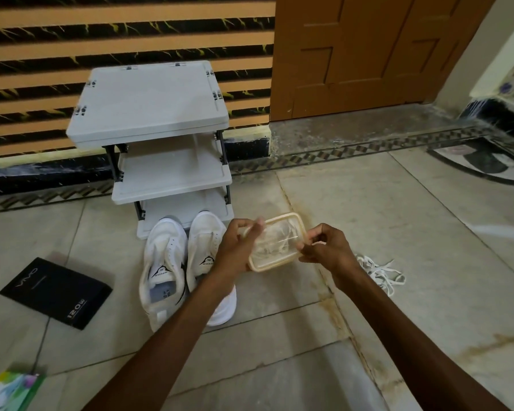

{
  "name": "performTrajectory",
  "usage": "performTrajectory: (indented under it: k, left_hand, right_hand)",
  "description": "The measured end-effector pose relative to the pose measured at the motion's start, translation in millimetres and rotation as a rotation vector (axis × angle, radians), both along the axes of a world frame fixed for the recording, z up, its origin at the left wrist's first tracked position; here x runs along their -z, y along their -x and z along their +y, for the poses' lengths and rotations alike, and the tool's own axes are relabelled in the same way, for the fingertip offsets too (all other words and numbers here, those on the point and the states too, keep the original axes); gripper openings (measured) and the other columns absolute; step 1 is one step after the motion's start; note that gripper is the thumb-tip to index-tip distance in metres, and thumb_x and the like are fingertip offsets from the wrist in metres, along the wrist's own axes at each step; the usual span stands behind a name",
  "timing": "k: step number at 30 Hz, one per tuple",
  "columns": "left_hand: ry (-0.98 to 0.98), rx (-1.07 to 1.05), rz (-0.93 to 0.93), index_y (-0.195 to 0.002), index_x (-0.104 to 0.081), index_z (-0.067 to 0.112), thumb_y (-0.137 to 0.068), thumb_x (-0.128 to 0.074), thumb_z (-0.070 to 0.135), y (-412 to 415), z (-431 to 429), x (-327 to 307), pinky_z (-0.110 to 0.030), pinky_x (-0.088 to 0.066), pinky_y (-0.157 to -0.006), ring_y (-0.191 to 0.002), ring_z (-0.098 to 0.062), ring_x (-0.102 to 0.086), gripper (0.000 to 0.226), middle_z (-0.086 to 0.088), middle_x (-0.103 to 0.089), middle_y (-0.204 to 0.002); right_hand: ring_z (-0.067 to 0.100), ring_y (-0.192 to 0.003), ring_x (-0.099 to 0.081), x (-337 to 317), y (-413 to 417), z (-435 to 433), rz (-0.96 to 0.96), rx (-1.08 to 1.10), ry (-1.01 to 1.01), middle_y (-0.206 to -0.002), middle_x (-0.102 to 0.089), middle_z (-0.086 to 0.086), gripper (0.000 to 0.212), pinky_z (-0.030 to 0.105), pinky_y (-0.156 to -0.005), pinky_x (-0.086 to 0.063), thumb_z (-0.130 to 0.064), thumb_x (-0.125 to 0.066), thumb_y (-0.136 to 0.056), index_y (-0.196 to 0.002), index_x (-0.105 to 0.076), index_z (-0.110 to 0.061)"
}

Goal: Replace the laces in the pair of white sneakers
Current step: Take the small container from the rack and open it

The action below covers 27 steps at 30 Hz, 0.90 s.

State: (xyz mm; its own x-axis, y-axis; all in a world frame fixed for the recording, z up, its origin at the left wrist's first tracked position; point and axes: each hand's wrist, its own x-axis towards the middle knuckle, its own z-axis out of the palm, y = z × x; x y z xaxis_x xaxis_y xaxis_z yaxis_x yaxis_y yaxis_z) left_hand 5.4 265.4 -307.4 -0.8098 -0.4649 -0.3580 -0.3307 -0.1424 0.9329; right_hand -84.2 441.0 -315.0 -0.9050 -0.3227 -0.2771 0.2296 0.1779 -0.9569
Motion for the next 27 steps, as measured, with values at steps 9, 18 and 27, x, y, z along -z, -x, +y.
performTrajectory:
  k: [9, 18, 27]
  left_hand:
    - [-0.542, 0.367, -0.261, -0.113, -0.069, 0.021, -0.086, -0.058, 0.062, 8.7, -20.6, 0.0, -0.045, -0.052, -0.092, -0.108, -0.027, -0.064, 0.051, -0.011, -0.069, -0.118]
    - [-0.612, 0.400, -0.275, -0.111, -0.072, 0.015, -0.078, -0.067, 0.059, 22.2, -12.3, 7.1, -0.043, -0.051, -0.094, -0.103, -0.025, -0.064, 0.056, -0.011, -0.070, -0.112]
    - [-0.735, 0.080, -0.120, -0.123, -0.063, 0.017, -0.092, -0.056, 0.053, 23.4, -23.2, 28.6, -0.048, -0.056, -0.083, -0.101, -0.027, -0.069, 0.048, -0.012, -0.071, -0.113]
  right_hand:
    - [0.017, -0.076, -0.062, -21.3, 12.7, 1.9, 0.185, -0.273, -0.095, -0.091, -0.064, 0.007, 0.025, 0.028, -0.064, -0.056, -0.008, -0.083, -0.073, -0.091, -0.065, -0.013]
    - [0.019, -0.087, -0.054, -19.9, 1.3, -13.7, 0.388, -0.128, -0.052, -0.104, -0.058, 0.002, 0.043, 0.034, -0.069, -0.054, -0.008, -0.082, -0.071, -0.109, -0.064, -0.017]
    - [0.013, -0.079, -0.058, -36.3, 5.4, 7.7, 0.308, -0.447, 0.111, -0.084, -0.060, 0.001, 0.020, 0.026, -0.069, -0.054, 0.003, -0.073, -0.080, -0.090, -0.062, -0.011]
